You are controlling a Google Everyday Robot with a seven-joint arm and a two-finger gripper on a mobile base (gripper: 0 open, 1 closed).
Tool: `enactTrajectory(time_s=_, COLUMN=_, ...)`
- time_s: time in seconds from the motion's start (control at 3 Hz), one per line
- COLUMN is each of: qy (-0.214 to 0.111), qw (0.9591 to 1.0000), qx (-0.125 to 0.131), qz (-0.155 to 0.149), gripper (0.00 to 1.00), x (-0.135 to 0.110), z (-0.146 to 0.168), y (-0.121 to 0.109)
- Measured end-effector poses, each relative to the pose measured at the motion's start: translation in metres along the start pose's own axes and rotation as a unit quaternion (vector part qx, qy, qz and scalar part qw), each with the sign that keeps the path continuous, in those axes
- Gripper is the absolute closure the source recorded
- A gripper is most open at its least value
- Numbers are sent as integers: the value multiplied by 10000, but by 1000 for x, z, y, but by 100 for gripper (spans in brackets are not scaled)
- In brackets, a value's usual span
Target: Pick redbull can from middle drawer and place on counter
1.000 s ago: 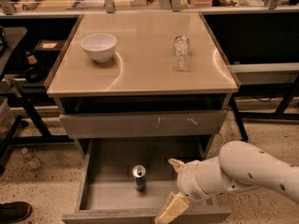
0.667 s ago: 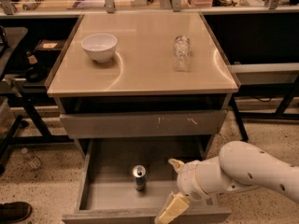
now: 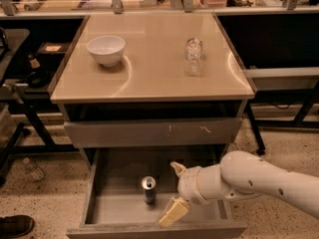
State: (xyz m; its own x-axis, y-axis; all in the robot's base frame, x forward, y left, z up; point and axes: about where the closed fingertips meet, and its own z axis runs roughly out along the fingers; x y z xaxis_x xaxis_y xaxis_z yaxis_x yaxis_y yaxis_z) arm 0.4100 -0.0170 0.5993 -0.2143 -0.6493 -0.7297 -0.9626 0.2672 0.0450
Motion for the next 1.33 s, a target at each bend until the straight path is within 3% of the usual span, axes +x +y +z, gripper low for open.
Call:
enactTrajectory(time_s=0.33, qy=-61, qw=9998, qx=64, qz=-169, gripper=0, x=-1, z=28, y=-19)
enactTrajectory(time_s=0.67, qy=-62, qw=9998, qx=64, qz=-169, gripper=0, x=-1, z=28, y=-19)
enactTrajectory(time_s=1.33, qy=-447, qw=9985, qx=326, qz=32, gripper=0, x=26, z=60, y=-36)
